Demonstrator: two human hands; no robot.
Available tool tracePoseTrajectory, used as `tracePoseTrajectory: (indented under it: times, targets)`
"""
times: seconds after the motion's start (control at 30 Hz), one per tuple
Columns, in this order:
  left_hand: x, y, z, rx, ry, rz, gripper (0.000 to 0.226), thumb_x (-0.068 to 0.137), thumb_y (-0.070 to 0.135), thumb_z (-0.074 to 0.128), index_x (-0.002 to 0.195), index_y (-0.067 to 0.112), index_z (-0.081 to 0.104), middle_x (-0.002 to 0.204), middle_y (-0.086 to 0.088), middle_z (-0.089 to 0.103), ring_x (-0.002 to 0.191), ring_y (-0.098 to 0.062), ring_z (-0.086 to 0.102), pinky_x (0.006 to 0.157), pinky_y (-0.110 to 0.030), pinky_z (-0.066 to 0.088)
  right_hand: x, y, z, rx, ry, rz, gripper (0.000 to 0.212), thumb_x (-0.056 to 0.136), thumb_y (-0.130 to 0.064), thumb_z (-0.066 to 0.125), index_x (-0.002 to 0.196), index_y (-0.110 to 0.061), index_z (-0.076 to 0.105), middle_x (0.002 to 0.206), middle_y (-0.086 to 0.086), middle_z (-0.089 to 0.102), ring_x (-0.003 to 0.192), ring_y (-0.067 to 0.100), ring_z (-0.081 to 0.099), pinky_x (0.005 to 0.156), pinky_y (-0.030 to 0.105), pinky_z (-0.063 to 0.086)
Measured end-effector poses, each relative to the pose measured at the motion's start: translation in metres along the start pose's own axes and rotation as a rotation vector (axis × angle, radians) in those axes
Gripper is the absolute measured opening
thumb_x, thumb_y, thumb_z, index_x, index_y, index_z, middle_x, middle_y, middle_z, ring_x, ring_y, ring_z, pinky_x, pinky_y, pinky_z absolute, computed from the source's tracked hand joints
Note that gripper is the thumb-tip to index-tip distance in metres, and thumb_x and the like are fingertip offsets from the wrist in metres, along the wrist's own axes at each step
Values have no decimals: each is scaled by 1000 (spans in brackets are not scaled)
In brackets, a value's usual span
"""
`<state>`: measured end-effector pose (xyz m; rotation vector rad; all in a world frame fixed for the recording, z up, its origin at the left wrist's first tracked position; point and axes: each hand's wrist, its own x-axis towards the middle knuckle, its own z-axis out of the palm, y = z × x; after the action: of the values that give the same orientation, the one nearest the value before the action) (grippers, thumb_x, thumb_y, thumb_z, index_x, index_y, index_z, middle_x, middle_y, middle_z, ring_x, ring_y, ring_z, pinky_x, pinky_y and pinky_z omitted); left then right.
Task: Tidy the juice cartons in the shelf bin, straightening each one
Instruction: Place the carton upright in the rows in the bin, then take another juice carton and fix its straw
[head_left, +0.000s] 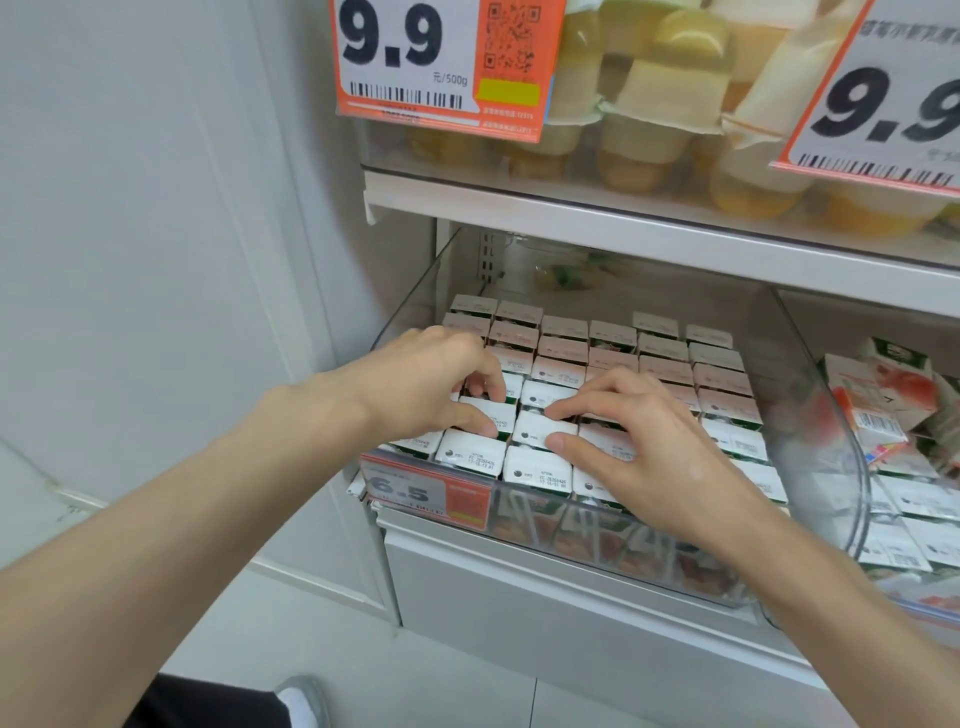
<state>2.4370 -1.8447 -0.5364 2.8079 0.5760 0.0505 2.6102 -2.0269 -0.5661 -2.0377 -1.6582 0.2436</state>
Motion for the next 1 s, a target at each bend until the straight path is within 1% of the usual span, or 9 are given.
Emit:
tracePoseTrajectory:
  times: [0.2, 0.33, 0.47, 0.57, 0.67, 0.73, 0.87, 0.93, 1.0]
  targets:
    - [2, 8, -7, 145, -84, 25, 39, 98, 43, 72, 132, 24, 65, 124, 9, 57, 120, -14, 55, 97, -26, 42, 3, -3, 1, 24, 6, 37, 33, 98, -49, 68, 129, -40, 70, 116, -22, 53, 118, -1, 42, 92, 1, 28]
    - [-4, 15, -12, 286, -116, 65, 38, 104, 46, 60, 133, 21, 58, 115, 13, 38, 125, -14, 47, 103, -27, 38, 3, -9, 2, 80, 36, 63, 41, 96, -52, 70, 134, -38, 67, 117, -20, 55, 121, 1, 47, 95, 9, 35]
    - [-15, 21, -25, 283, -14, 103, 36, 107, 46, 47, 130, 19, 52, 124, 7, 43, 114, -13, 49, 96, -23, 35, 1, -16, 3, 111, 58, 17, 51, 97, -50, 69, 146, -39, 58, 131, -23, 55, 131, 1, 44, 112, 24, 37]
    - [-27, 26, -33, 95, 107, 105, 33, 102, 53, 37, 121, 27, 46, 115, 17, 41, 90, -3, 53, 79, -23, 40, 4, -21, 5, 213, 70, -14, 57, 95, -51, 72, 148, -41, 55, 141, -27, 58, 135, -5, 47, 111, 26, 40]
    - [-31, 29, -25, -161, 173, 101, 29, 100, 55, 40, 119, 34, 45, 109, 27, 47, 86, 0, 58, 71, -22, 43, 6, -24, 5, 396, 154, -22, 42, 94, -38, 77, 134, -35, 66, 122, -23, 72, 119, -4, 63, 99, 27, 50]
    - [-32, 28, -17, -308, 241, 113, 27, 101, 50, 49, 123, 33, 51, 109, 29, 55, 96, -3, 63, 75, -21, 47, 6, -24, 4, 466, 196, -22, 31, 95, -30, 77, 126, -30, 70, 112, -20, 75, 111, 1, 68, 95, 32, 54]
    - [-34, 28, 1, -686, 333, 68, 45, 95, 44, 74, 132, 29, 56, 123, 11, 69, 117, -10, 68, 101, -33, 55, 0, -21, 1, 520, 218, -29, 29, 97, -27, 74, 125, -24, 69, 113, -13, 74, 111, 9, 69, 95, 37, 56]
    - [-35, 30, 10, -778, 325, 23, 62, 87, 42, 85, 139, 28, 54, 130, 9, 70, 122, -11, 69, 106, -34, 54, -4, -21, -1, 560, 233, -22, 28, 98, -26, 74, 124, -22, 68, 113, -10, 74, 111, 11, 69, 95, 33, 57]
    - [-37, 31, 18, -845, 307, -20, 62, 82, 34, 85, 137, 25, 59, 129, 7, 74, 118, -12, 72, 107, -38, 56, -8, -22, -3, 630, 229, 1, 27, 97, -24, 74, 123, -21, 68, 113, -7, 74, 110, 11, 70, 97, 31, 57]
